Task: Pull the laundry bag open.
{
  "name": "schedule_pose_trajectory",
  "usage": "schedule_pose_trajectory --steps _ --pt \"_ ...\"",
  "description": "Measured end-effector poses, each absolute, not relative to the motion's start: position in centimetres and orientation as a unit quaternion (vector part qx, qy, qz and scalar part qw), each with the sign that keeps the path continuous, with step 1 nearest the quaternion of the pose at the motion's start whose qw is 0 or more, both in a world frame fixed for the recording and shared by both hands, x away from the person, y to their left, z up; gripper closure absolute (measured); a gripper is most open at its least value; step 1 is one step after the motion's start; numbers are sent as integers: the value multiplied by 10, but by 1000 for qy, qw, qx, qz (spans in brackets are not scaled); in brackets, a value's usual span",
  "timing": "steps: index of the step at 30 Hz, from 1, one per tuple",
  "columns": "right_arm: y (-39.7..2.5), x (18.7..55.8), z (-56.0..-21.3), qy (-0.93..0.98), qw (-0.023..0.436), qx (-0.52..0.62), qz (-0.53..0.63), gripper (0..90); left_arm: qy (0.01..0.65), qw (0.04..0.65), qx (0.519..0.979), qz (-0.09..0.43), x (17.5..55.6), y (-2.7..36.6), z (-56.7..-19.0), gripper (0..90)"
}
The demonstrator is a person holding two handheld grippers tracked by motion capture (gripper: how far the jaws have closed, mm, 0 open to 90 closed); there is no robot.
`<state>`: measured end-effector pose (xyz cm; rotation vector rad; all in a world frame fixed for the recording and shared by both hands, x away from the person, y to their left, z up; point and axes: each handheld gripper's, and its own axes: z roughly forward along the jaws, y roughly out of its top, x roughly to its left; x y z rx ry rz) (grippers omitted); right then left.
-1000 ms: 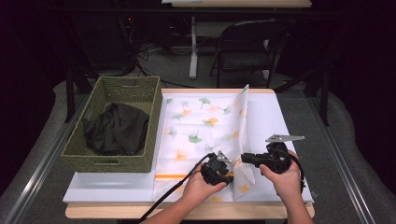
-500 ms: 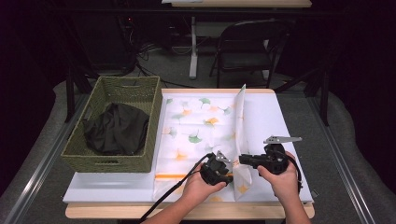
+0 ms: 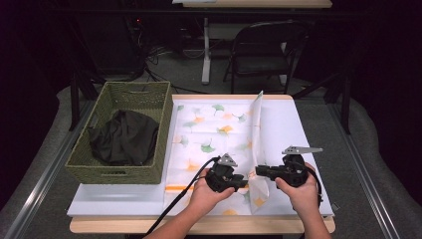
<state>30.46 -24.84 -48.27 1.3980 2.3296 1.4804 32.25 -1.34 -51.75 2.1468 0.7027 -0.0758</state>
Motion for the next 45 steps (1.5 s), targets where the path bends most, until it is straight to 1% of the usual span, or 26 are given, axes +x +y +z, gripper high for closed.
schedule_pose_trajectory --steps 3,10,17,20,26,36,45 --pt "-248 304 -483 753 25 451 478 845 275 434 858 -28 321 -14 -513 745" --pt "-247 304 -483 754 24 448 480 845 262 435 861 -35 323 -19 -509 755" --pt "-245 303 -483 753 19 445 485 845 264 436 860 -37 324 -21 -509 746" --pt "-245 303 -483 753 20 444 485 845 260 437 860 -40 324 -20 -509 765" --pt "-245 304 -484 754 20 445 483 845 264 439 858 -32 323 -18 -506 830" --pt "-245 303 -484 753 21 445 485 845 256 445 857 -34 318 -16 -502 841" --pt "-243 302 -484 752 18 445 486 844 261 453 851 -42 318 -16 -501 818"
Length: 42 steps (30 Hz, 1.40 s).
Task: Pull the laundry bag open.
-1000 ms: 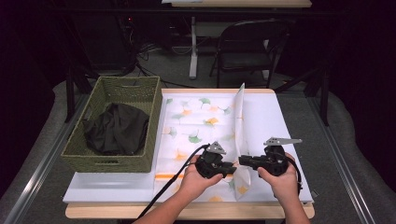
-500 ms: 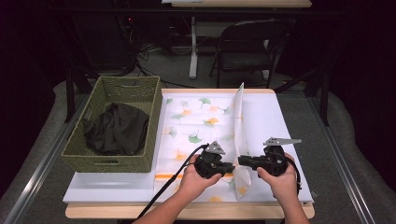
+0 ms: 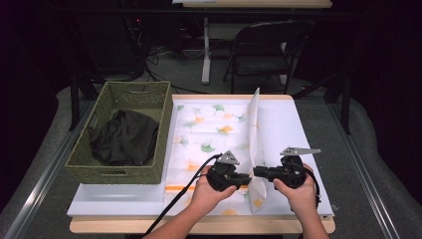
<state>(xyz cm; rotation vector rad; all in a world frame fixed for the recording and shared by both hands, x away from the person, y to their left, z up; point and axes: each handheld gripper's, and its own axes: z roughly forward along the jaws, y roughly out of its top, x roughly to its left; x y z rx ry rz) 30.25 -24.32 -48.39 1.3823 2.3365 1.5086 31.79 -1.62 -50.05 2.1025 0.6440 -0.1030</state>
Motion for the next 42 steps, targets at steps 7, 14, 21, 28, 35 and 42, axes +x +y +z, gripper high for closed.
schedule_pose_trajectory --steps 7,14,21,28,35,42 --pt "-242 302 -485 749 19 447 489 845 258 454 852 -38 316 -19 -501 848" --pt "-242 301 -484 750 22 448 487 845 267 454 849 -33 317 -19 -501 871" --pt "-242 301 -484 746 21 449 491 845 268 455 849 -25 317 -19 -500 893" --pt "-243 301 -484 745 19 449 493 845 270 454 849 -19 314 -18 -499 895" --pt "-242 301 -485 746 20 449 492 845 274 453 848 -19 315 -18 -498 895" --pt "-240 299 -483 753 31 443 485 832 261 439 858 -47 324 -17 -495 900"
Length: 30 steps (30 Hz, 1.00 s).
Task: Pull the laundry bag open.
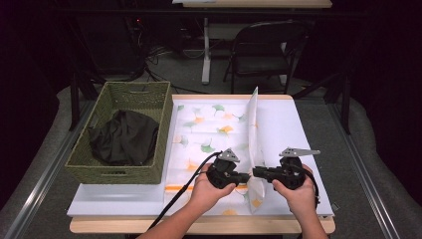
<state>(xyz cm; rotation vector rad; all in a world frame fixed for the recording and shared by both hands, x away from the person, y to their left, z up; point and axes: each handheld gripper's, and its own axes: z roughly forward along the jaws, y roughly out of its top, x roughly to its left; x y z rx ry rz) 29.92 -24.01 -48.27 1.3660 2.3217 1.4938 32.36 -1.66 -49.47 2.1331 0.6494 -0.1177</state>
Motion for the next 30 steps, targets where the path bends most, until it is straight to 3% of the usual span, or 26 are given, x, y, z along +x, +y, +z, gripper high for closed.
schedule_pose_trajectory --steps 6,15,19,30 --pt "-240 296 -479 759 61 445 471 731 256 434 862 -51 327 -17 -495 900" --pt "-243 298 -484 752 50 459 470 633 250 436 864 -44 326 -19 -496 900" --pt "-243 298 -486 752 40 459 472 645 251 436 863 -47 326 -20 -495 900" --pt "-242 297 -485 758 29 450 471 807 244 429 868 -59 327 -24 -496 900"
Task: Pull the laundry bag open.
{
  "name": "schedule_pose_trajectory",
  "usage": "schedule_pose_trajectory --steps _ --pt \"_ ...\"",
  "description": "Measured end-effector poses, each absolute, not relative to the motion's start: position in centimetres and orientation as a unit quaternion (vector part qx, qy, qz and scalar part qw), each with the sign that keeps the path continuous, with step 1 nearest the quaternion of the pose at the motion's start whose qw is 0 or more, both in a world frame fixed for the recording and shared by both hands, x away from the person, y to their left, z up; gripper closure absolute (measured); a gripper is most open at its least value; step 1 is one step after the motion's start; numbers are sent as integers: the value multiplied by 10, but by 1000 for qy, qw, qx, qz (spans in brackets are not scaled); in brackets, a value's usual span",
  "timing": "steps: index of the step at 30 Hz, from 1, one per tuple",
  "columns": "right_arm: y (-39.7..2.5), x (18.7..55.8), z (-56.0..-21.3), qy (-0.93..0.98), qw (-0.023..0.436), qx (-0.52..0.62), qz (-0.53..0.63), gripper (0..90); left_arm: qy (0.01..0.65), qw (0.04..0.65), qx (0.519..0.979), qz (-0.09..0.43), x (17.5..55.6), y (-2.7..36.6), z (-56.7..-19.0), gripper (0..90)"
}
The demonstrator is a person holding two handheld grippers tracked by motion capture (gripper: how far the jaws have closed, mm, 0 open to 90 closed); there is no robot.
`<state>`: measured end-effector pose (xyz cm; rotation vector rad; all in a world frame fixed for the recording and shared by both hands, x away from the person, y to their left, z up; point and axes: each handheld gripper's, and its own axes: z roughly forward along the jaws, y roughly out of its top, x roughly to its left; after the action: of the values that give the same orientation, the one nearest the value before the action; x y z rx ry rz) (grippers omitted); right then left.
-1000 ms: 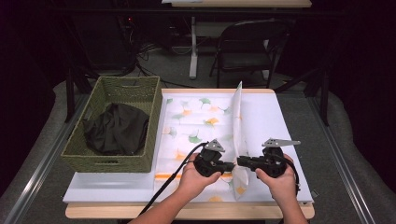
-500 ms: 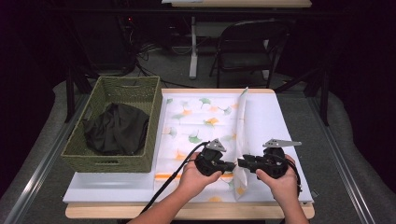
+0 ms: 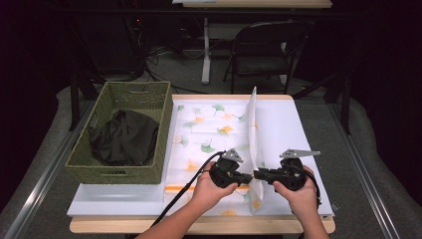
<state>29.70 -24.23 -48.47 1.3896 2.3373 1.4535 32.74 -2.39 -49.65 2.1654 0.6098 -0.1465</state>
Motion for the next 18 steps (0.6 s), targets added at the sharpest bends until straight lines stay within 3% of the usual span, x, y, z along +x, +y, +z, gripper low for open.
schedule_pose_trajectory --steps 18 --pt "-246 293 -479 763 51 448 464 841 253 422 867 -75 330 -32 -499 900"
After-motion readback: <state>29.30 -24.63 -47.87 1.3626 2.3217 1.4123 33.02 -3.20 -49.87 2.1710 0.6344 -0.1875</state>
